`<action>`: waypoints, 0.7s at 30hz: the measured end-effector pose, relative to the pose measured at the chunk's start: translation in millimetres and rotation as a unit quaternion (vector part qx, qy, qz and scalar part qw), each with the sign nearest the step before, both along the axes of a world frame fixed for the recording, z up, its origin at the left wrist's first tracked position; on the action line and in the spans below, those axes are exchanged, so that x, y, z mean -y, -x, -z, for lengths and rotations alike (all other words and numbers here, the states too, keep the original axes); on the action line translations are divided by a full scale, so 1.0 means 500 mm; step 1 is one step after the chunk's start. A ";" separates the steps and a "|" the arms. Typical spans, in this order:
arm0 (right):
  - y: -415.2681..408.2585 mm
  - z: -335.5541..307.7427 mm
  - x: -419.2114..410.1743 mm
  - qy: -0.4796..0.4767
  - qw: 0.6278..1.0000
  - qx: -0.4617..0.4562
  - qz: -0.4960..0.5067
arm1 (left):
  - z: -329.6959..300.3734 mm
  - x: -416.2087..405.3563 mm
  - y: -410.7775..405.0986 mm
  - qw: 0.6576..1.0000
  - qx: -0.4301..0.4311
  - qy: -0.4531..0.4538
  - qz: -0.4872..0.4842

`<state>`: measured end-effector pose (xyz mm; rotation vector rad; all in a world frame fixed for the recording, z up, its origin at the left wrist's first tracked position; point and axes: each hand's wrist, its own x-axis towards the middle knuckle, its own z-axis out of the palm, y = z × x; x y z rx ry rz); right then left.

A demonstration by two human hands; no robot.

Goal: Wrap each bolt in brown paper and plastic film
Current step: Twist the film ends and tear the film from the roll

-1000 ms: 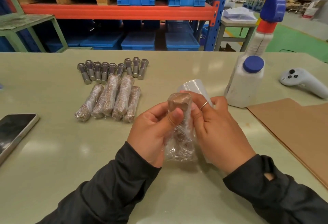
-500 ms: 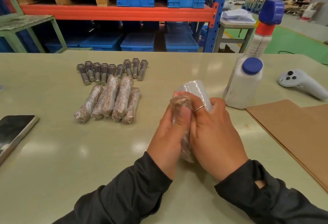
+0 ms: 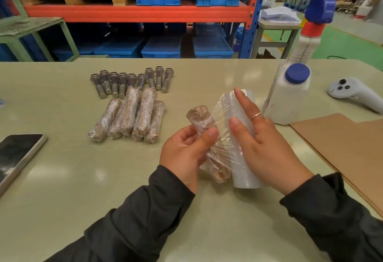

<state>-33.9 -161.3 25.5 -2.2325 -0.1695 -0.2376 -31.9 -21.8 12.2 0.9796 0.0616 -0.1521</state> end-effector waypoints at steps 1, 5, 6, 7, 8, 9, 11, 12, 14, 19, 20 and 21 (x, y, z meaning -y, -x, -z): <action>-0.003 -0.004 0.000 0.013 1.000 0.007 0.010 | -0.002 -0.001 -0.001 1.000 -0.002 0.007 0.002; -0.007 -0.008 0.004 0.075 0.997 0.014 0.029 | -0.007 -0.004 -0.001 1.000 -0.008 0.024 0.012; -0.008 -0.006 0.005 0.087 0.996 0.018 0.028 | -0.009 -0.005 0.000 1.000 -0.011 0.023 0.014; -0.009 -0.003 0.006 0.097 0.995 0.023 0.027 | -0.010 -0.007 0.000 1.000 -0.012 0.022 0.016; -0.010 -0.001 0.007 0.103 0.994 0.024 0.024 | -0.011 -0.008 0.001 1.000 -0.013 0.022 0.018; -0.010 0.001 0.007 0.107 0.994 0.022 0.022 | -0.013 -0.010 0.003 0.999 -0.013 0.023 0.020; -0.012 0.002 0.003 0.118 0.993 0.020 0.017 | -0.015 -0.016 0.004 0.999 -0.006 0.028 0.031; -0.013 0.002 0.001 0.126 0.992 0.023 0.015 | -0.016 -0.019 0.005 0.999 0.000 0.030 0.038; -0.010 0.001 -0.005 0.142 0.989 0.027 0.017 | -0.019 -0.024 0.009 0.998 0.015 0.033 0.053; 0.005 0.002 -0.023 0.198 0.979 0.049 0.029 | -0.019 -0.021 0.014 0.996 0.023 0.058 0.069; 0.007 0.003 -0.026 0.211 0.976 0.053 0.035 | -0.018 -0.019 0.013 0.995 0.019 0.063 0.071; 0.008 0.004 -0.029 0.223 0.972 0.057 0.040 | -0.016 -0.018 0.014 0.995 0.016 0.067 0.073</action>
